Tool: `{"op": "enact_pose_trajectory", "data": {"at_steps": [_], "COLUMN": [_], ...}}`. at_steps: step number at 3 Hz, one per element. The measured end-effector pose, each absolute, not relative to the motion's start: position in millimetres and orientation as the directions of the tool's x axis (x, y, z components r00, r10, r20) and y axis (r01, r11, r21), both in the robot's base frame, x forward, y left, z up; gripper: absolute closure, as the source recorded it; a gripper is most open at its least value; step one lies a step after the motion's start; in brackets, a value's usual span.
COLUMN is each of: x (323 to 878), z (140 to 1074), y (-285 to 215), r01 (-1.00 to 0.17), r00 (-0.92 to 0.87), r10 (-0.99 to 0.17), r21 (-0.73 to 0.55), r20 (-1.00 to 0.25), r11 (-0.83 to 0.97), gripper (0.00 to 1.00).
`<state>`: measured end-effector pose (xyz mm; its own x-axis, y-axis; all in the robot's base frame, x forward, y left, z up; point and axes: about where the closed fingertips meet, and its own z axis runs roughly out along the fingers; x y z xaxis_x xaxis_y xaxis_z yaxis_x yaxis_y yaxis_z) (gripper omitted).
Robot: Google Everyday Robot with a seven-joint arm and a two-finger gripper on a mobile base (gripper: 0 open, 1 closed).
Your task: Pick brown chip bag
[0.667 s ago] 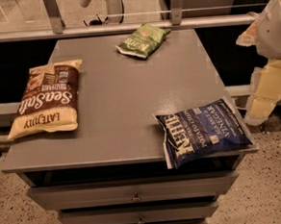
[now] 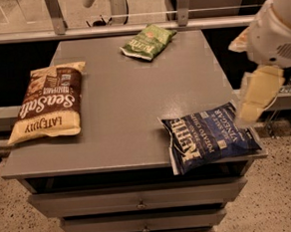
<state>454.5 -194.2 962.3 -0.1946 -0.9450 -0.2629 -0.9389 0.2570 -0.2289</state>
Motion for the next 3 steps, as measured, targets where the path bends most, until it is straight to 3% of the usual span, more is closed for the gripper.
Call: {"op": "enact_pose_trajectory", "data": {"at_steps": [3], "x": [529.2], "z": [925.3], "y": [-2.3], "r01": [-0.983], "r00": [0.082], "r10": [-0.744], "r21": [-0.176], "r20": [-0.663], "r11": [0.048], "gripper": [0.0]}}
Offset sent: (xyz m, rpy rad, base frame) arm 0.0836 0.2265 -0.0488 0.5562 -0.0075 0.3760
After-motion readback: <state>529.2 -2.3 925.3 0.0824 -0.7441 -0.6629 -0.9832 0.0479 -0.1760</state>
